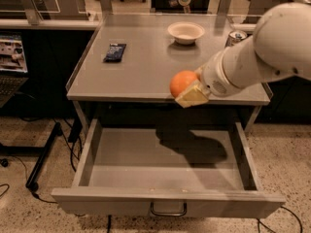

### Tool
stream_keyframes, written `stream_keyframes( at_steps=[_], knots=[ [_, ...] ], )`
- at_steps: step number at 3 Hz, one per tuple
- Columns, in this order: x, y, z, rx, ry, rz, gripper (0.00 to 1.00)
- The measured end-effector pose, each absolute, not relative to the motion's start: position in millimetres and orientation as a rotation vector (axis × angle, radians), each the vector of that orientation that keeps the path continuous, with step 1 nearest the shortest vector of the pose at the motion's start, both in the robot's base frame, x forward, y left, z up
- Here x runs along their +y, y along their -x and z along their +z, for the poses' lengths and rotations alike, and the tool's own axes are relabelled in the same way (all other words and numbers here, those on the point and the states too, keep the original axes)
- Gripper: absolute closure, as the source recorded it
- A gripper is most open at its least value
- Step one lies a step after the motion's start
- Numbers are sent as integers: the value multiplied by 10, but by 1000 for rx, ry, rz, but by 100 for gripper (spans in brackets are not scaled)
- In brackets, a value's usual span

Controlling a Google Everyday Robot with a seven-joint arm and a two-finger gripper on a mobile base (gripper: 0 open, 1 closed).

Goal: Pick orange from top drawer and place on counter

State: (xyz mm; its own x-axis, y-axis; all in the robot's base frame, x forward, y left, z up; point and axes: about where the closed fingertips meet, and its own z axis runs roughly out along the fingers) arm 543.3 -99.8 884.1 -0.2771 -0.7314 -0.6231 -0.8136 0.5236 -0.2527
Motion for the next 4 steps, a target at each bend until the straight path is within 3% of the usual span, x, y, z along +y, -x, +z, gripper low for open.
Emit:
stream_keyframes(
  at_steps=[4],
  knots=[
    [-350, -6653, 8465, 2217, 1166, 93, 100]
  ],
)
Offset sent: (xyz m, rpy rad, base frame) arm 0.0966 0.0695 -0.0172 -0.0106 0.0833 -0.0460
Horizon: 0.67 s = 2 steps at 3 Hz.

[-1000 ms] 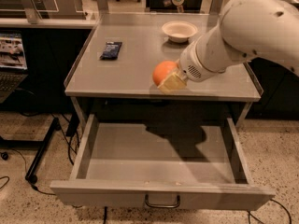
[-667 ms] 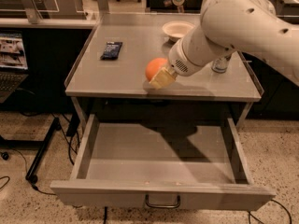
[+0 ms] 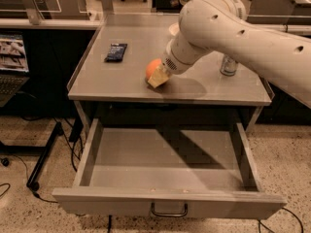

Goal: Pick orange from top drawer and place on counter

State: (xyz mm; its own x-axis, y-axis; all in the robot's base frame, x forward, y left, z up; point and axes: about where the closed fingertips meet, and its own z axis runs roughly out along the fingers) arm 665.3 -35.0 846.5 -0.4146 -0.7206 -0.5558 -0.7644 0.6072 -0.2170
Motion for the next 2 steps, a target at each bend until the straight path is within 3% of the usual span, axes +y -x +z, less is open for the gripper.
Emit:
stream_keyframes(
  at_steps=[2],
  knots=[
    [-372, -6836, 8430, 2227, 1091, 95, 100]
  ],
)
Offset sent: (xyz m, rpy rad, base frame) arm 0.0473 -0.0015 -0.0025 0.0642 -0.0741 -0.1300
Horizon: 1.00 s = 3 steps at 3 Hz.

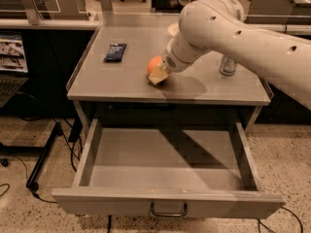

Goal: Pick orange from top drawer and place on counter

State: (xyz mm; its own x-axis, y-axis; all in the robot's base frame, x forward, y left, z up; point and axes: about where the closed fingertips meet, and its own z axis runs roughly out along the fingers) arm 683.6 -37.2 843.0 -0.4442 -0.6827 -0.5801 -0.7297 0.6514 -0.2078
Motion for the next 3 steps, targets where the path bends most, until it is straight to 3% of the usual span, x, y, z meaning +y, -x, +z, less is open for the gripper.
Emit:
stream_keyframes(
  at_steps=[1, 3],
  knots=[
    [-372, -6836, 8430, 2227, 1091, 95, 82],
    [-365, -6802, 8414, 2243, 1086, 108, 36]
  ],
)
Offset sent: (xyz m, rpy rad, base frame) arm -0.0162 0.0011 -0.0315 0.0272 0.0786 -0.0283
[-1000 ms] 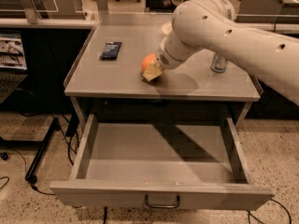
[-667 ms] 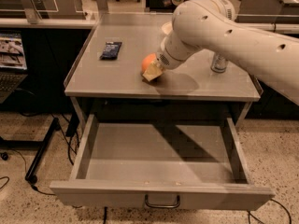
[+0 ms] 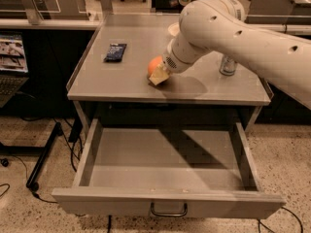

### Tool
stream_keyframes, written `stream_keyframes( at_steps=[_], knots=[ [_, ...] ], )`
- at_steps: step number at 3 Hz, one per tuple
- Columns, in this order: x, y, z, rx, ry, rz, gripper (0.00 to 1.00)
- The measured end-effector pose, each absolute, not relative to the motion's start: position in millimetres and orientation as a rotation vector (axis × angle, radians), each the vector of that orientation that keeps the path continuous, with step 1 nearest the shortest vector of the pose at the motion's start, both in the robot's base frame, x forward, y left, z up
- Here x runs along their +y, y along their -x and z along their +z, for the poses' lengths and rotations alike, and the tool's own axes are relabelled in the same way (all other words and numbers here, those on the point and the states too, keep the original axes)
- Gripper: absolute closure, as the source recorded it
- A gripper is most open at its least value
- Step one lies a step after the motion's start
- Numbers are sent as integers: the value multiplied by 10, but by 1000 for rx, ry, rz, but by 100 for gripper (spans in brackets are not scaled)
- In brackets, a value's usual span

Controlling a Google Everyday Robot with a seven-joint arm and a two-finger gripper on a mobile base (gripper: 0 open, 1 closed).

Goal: Pick orange from top drawer and place on counter

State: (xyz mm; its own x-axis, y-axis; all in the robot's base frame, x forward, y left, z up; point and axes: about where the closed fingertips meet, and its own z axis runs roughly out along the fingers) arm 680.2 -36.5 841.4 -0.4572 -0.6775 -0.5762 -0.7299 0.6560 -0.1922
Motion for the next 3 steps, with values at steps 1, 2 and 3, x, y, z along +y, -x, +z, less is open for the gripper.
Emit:
stream_keyframes(
  at_steps=[1, 2, 3],
  knots=[
    [-462, -6753, 8507, 2238, 1029, 94, 12],
    [-534, -6764, 8682, 2216, 961, 54, 0],
    [-533, -6764, 8682, 2216, 961, 54, 0]
  ],
)
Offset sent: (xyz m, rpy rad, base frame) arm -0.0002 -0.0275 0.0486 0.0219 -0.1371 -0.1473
